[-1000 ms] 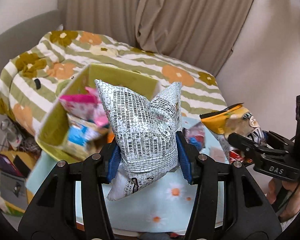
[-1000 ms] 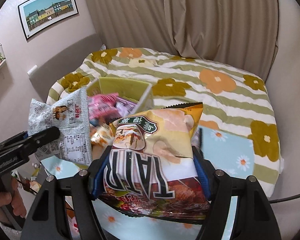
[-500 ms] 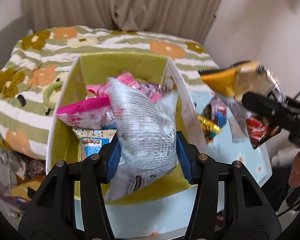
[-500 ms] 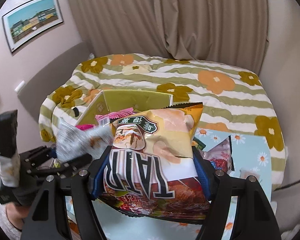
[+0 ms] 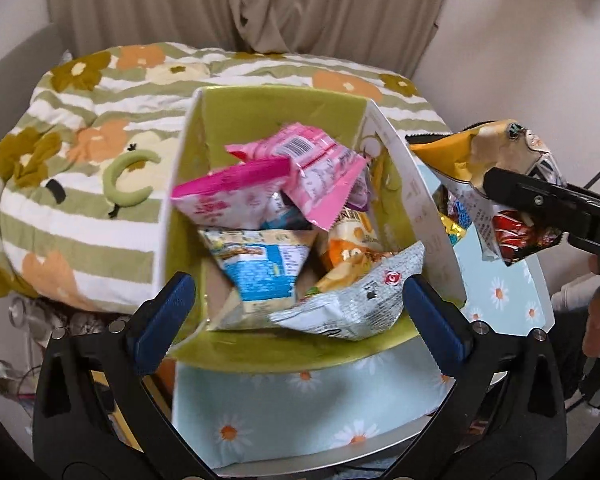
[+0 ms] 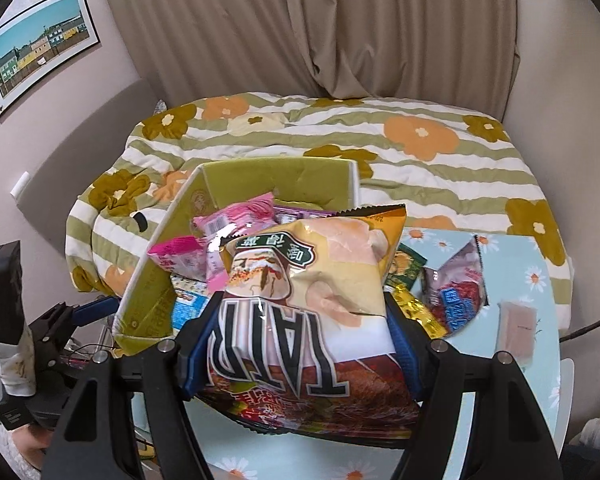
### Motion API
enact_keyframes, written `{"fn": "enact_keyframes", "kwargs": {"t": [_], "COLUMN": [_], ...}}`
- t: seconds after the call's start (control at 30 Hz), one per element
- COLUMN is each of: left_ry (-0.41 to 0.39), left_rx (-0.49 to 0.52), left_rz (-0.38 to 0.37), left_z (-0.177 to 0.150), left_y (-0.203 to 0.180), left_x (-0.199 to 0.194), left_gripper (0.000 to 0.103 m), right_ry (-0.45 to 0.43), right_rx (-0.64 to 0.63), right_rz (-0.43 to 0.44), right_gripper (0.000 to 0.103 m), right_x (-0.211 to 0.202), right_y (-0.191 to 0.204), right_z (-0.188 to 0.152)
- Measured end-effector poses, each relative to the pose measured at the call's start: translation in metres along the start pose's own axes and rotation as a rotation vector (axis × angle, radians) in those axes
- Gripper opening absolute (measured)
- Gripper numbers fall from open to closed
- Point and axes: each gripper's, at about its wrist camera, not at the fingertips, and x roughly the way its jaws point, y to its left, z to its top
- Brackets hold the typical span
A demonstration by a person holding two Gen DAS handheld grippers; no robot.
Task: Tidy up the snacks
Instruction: 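Carry both packets over the box and open both tools to drop them inside, then withdraw both open tools from the box toward the remaining snacks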
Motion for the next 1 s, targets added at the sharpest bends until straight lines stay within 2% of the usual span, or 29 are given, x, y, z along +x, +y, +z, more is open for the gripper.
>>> {"fn": "enact_keyframes", "kwargs": {"t": [0.4,0.43,0.47,0.53,0.77,1.0], "left_ry": [-0.039,-0.038,-0.037,-0.031,0.008,0.001], "left_rx": [-0.045,-0.046,-0.049,-0.056,-0.079,-0.069], "left_rz": [0.063,0.068,0.070,0.076,0.068,0.053], "left_z": [0.007,0.007,0.007,0.005,-0.007,-0.005], "left_y": [0.027,0.027,0.029,0.030,0.035,0.032], "left_x": [-0.022,-0.021,-0.021,-0.019,-0.007,-0.009], "left_gripper": [0.103,0.103,0.103,0.103,0.103,0.103], "right_ry": [0.002,0.000,-0.003,-0.009,-0.007,0.000], "right_rx": [-0.014,0.002,0.018,0.040,-0.012,-0.015], "right_rz": [0.115,0.143,0.163,0.170,0.124,0.123], "right_gripper": [0.071,0.075,0.086,0.099,0.100,0.100], "right_x": [0.034,0.038,0.042,0.049,0.050,0.040], "right_y": [0.037,0.036,0.035,0.034,0.039,0.034], "right_z": [0.027,0.027,0.027,0.025,0.007,0.005]}}
